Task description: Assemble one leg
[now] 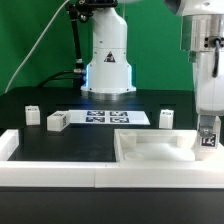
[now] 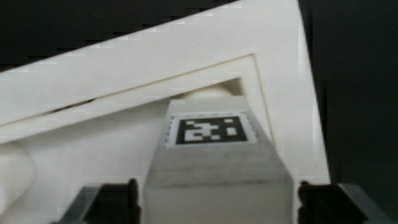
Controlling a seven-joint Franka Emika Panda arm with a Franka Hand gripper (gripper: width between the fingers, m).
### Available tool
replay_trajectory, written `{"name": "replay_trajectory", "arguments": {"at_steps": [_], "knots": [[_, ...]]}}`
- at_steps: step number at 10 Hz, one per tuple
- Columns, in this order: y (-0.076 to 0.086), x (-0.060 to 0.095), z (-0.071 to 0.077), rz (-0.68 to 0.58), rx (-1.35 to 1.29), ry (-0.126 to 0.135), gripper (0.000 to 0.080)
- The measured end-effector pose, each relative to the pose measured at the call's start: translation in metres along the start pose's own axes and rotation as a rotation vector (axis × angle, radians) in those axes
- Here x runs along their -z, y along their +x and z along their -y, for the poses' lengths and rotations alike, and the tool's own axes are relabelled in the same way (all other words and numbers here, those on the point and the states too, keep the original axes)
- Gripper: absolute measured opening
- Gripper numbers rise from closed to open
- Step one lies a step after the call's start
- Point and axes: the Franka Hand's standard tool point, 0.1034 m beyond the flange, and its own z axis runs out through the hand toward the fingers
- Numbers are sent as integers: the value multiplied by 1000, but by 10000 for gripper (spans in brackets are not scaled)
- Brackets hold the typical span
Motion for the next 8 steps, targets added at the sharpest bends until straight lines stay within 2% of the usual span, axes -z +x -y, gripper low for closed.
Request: {"name": "replay_trajectory", "arguments": {"at_steps": [1,2,3,8], "knots": [[0,0,0,0,1,0,504],[0,0,0,0,3,0,619],[0,0,0,0,4,0,640],[-1,0,0,0,7,0,649]]}}
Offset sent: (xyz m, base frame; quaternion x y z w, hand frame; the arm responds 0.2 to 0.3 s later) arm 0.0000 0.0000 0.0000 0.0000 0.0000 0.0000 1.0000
